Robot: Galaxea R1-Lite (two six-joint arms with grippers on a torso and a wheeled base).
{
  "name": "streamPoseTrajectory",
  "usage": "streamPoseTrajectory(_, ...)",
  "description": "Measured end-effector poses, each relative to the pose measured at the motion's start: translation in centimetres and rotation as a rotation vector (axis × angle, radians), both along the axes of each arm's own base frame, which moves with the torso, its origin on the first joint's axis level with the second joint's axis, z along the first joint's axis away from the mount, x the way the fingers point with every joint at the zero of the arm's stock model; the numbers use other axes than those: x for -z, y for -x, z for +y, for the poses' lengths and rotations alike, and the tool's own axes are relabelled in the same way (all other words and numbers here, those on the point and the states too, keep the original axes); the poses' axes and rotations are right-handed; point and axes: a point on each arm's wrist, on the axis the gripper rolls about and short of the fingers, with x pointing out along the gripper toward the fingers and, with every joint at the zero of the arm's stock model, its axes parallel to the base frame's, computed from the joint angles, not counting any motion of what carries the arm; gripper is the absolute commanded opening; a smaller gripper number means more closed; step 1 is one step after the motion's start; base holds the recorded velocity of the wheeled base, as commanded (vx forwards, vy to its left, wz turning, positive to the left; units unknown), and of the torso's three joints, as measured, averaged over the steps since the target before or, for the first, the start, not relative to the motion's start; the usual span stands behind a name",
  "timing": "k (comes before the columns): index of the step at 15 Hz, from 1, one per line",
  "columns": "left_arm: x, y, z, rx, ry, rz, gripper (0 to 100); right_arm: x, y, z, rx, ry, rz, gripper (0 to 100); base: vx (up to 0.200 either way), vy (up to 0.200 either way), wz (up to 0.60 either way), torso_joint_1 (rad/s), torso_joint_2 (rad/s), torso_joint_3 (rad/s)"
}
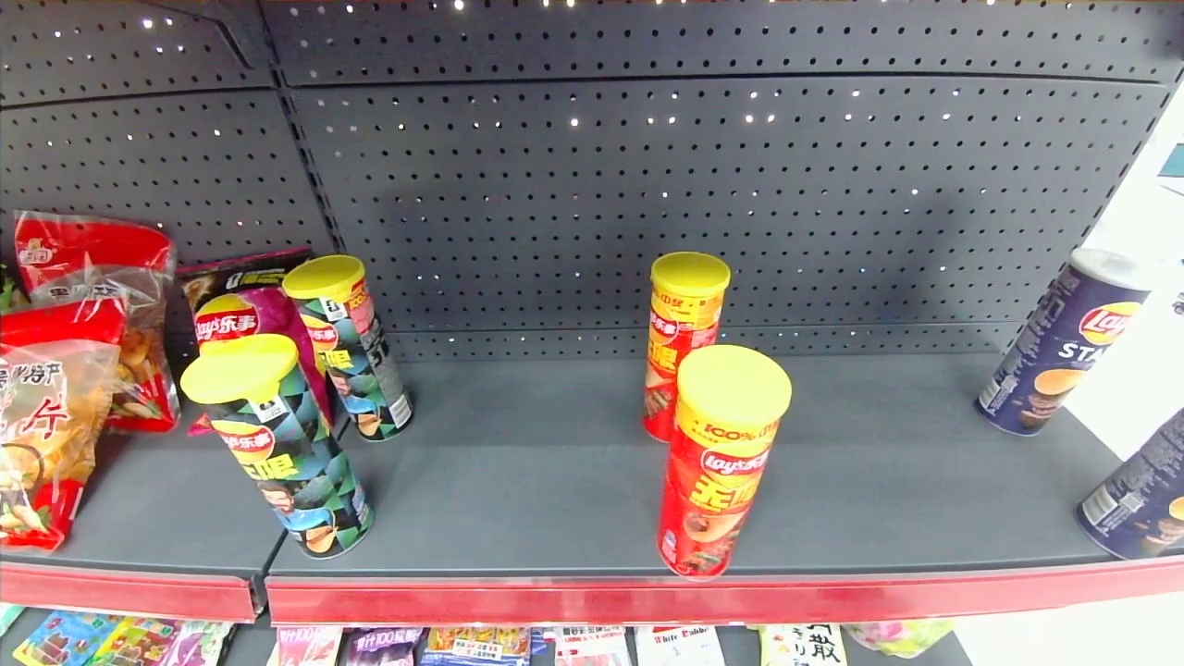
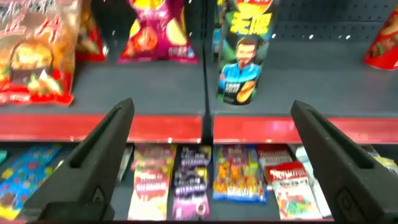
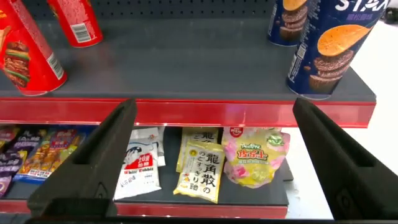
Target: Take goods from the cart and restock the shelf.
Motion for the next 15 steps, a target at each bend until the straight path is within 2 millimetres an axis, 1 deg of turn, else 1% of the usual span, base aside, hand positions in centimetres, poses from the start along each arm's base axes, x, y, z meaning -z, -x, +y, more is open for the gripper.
streamPoseTrajectory(1, 0.3, -0.1, 0.0, 0.000, -0.002, 0.011, 100, -0.1, 0.0, 0.0, -0.006, -0.003, -0.006, 100, 0.000, 0.000, 0.00, 0.000, 0.00, 0.000)
streamPoseTrajectory(2, 0.4, -0.1, 0.0, 0.001, -0.004, 0.016, 100, -0.8, 0.1, 0.0, -0.014, -0.014, -0.032, 100, 0.000, 0.000, 0.00, 0.000, 0.00, 0.000)
streamPoseTrajectory(3, 0.5, -0.1, 0.0, 0.002, -0.006, 0.018, 100, -2.0, 0.3, 0.0, -0.025, -0.029, -0.061, 100, 0.000, 0.000, 0.00, 0.000, 0.00, 0.000)
streamPoseTrajectory(5, 0.5, -0.1, 0.0, 0.001, -0.007, 0.020, 100, -5.4, 0.2, 0.0, -0.048, -0.050, -0.087, 100, 0.000, 0.000, 0.00, 0.000, 0.00, 0.000)
streamPoseTrajectory(6, 0.5, -0.1, 0.0, 0.002, -0.008, 0.021, 100, -7.4, -0.4, 0.0, -0.072, -0.049, -0.074, 100, 0.000, 0.000, 0.00, 0.000, 0.00, 0.000)
streamPoseTrajectory(7, 0.5, -0.1, 0.0, 0.002, -0.008, 0.021, 100, -9.1, -1.3, 0.1, -0.106, -0.030, -0.048, 100, 0.000, 0.000, 0.00, 0.000, 0.00, 0.000)
streamPoseTrajectory(8, 0.5, -0.1, 0.0, 0.001, -0.008, 0.021, 100, -10.2, -2.6, 0.2, -0.140, -0.012, -0.005, 100, 0.000, 0.000, 0.00, 0.000, 0.00, 0.000)
streamPoseTrajectory(10, 0.5, -0.1, 0.0, 0.001, -0.007, 0.021, 100, -11.3, -5.7, 0.6, -0.208, 0.018, 0.098, 100, 0.000, 0.000, 0.00, 0.000, 0.00, 0.000)
streamPoseTrajectory(13, 0.5, -0.1, 0.0, 0.001, -0.007, 0.021, 100, -11.6, -10.8, 1.8, -0.267, 0.046, 0.235, 100, 0.000, 0.000, 0.00, 0.000, 0.00, 0.000)
streamPoseTrajectory(15, 0.5, -0.1, 0.0, 0.001, -0.007, 0.021, 100, -10.9, -14.1, 2.7, -0.277, 0.062, 0.315, 100, 0.000, 0.000, 0.00, 0.000, 0.00, 0.000)
